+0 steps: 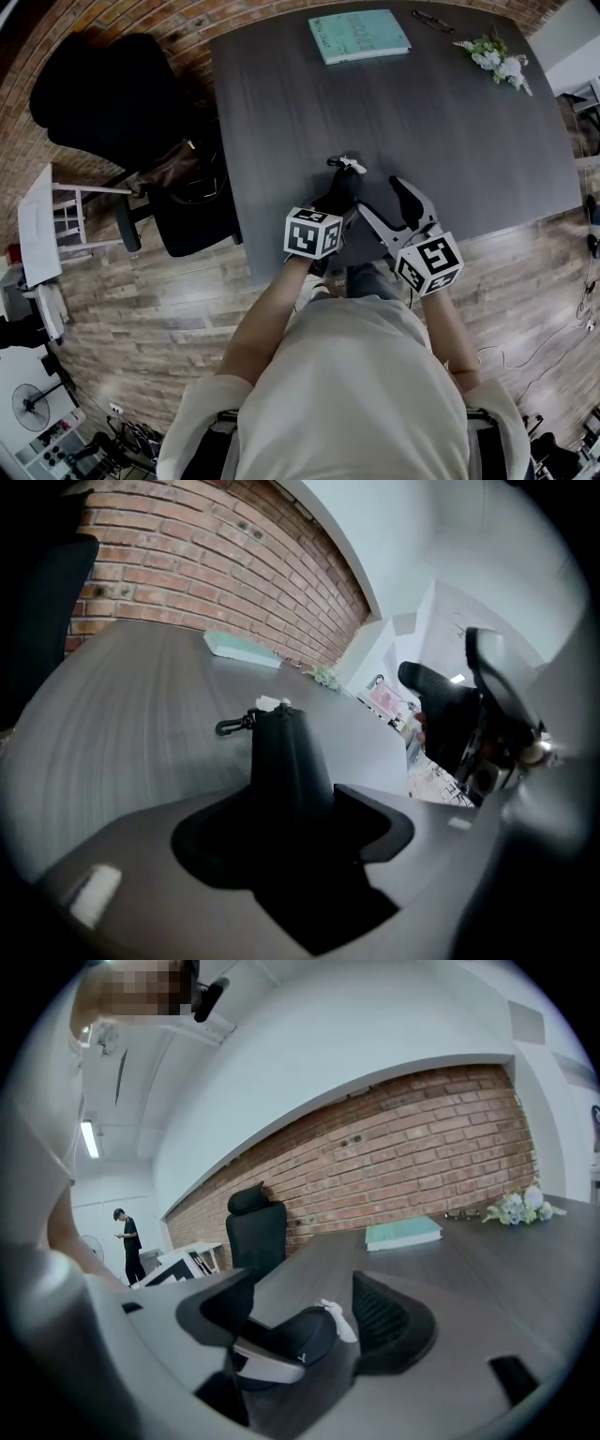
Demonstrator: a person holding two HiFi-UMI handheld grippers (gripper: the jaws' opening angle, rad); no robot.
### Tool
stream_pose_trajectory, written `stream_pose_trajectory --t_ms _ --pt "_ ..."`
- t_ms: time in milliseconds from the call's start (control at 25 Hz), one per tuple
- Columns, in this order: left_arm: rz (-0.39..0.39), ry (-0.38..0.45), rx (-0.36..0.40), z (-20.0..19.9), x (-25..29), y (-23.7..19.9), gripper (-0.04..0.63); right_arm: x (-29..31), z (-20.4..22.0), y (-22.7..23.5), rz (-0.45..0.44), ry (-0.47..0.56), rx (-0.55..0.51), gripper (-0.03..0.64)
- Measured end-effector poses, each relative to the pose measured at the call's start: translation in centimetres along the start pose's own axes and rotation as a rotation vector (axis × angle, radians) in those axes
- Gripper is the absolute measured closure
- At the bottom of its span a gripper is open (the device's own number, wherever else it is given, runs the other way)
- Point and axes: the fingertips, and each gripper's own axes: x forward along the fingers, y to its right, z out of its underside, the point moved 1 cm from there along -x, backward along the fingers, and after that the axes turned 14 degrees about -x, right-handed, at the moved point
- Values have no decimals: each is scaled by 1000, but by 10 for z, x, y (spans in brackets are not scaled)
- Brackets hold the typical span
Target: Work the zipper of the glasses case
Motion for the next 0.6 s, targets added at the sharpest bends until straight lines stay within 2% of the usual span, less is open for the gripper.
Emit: stream_pose_trajectory --t_ms 280,480,600 --pt "95 46 73 2 -56 23 334 -10 -3 -7 42 -9 -86 313" --pt "165 103 118 6 -116 45 333 -21 -2 -39 -18 -43 -187 377" --pt "197 127 135 18 -150 60 333 -28 -5 -64 -51 -55 -264 391"
